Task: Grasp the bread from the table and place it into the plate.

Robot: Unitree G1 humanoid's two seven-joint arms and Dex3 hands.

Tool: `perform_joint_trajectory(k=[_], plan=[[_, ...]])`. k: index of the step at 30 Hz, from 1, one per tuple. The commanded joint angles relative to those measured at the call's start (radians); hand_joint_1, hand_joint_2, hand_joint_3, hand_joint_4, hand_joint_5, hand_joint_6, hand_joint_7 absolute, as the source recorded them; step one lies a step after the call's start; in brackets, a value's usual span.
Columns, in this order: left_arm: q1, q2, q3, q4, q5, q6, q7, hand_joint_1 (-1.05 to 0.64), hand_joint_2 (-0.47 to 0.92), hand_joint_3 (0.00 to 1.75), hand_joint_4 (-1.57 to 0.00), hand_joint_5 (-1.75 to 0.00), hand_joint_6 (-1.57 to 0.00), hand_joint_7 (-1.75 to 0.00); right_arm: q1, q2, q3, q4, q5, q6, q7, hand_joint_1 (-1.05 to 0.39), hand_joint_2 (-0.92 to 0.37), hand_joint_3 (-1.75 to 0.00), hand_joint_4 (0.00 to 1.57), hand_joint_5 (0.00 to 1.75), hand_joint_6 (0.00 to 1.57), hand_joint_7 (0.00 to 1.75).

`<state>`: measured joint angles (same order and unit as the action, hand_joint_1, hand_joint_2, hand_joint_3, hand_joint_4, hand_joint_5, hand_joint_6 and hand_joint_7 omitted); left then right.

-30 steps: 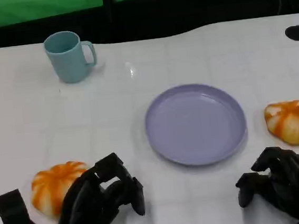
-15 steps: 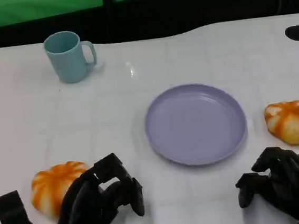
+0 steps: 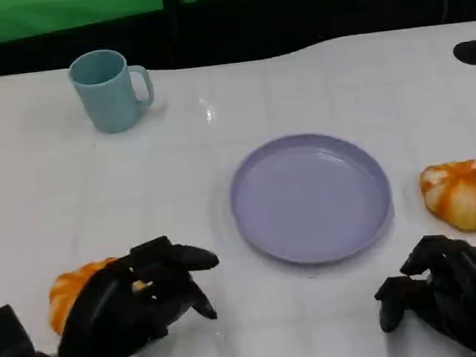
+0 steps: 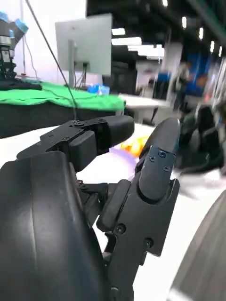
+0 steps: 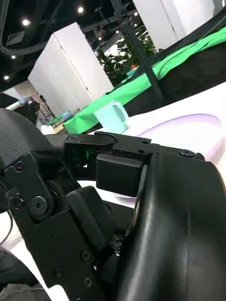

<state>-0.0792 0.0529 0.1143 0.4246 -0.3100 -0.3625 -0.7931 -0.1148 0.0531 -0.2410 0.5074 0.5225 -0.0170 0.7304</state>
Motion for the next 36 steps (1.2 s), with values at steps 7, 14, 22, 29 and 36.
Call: perform_joint_trajectory(k=[7, 14, 22, 29, 36], plan=[[0.016, 0.149, -0.048, -0.204, 0.171, 0.009, 0.133, -0.66, 0.92, 0.1, -0.42, -1.06, -0.54, -0.27, 0.01, -0.013, -0.001, -0.018, -0.001, 0.003, -0.008, -1.05, -0.8, 0.0, 1.51, 0.81, 1.57, 0.3], [0.044, 0.24, -0.07, -0.342, 0.351, 0.032, 0.243, -0.64, 0.91, 0.04, -0.38, -1.02, -0.52, -0.2, 0.016, -0.013, -0.001, -0.026, 0.002, 0.015, -0.014, -1.05, -0.79, 0.0, 1.5, 0.82, 1.57, 0.3], [0.091, 0.405, -0.098, -0.588, 0.739, 0.152, 0.349, -0.71, 0.92, 0.08, -0.26, -0.8, -0.43, -0.04, 0.017, -0.012, 0.001, -0.034, 0.001, 0.016, -0.015, -1.05, -0.78, 0.0, 1.5, 0.83, 1.57, 0.3], [0.127, 0.466, -0.132, -0.734, 0.943, 0.245, 0.363, -0.73, 0.91, 0.02, -0.24, -0.71, -0.38, 0.0, 0.018, -0.011, 0.005, -0.037, -0.005, 0.01, -0.016, -1.05, -0.79, 0.0, 1.5, 0.84, 1.57, 0.31], [0.147, 0.481, -0.18, -0.827, 1.146, 0.35, 0.341, -0.73, 0.88, 0.0, -0.17, -0.72, -0.33, 0.0, 0.015, -0.011, 0.004, -0.035, -0.003, 0.014, -0.012, -1.05, -0.79, 0.0, 1.5, 0.83, 1.56, 0.32]])
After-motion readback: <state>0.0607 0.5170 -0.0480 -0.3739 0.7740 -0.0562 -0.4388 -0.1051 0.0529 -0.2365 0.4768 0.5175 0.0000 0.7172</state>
